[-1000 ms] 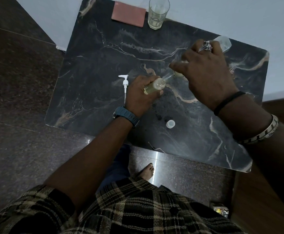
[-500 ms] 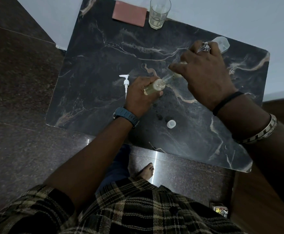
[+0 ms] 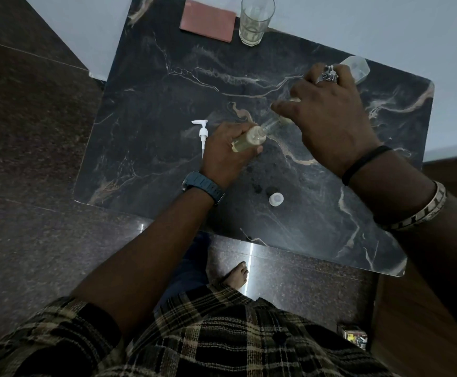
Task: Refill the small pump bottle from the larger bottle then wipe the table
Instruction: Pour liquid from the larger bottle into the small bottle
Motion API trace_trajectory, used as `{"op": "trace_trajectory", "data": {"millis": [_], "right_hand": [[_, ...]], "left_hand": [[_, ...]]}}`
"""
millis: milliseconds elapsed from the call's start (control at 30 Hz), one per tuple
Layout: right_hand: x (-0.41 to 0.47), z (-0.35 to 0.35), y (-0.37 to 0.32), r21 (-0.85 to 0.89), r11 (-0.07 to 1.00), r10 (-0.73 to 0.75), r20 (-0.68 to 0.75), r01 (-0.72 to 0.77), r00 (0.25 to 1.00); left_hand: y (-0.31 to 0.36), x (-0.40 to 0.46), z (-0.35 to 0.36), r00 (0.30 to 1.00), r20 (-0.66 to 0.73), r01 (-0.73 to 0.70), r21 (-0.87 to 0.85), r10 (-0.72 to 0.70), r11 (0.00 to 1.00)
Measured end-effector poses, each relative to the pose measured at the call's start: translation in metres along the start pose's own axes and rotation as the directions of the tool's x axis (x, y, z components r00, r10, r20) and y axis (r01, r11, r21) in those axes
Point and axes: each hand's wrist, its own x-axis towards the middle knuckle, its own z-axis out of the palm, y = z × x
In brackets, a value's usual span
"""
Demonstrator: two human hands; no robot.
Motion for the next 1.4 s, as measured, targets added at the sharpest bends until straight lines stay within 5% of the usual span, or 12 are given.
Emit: {"op": "trace_trajectory", "data": {"millis": [1400], "right_hand": [[0.000, 0.008, -0.002, 0.050, 0.998, 0.043, 0.011, -0.043, 0.999]], "left_hand": [[0.003, 0.001, -0.004, 0.999, 0.033, 0.032, 0.039, -0.033, 0.999]]}}
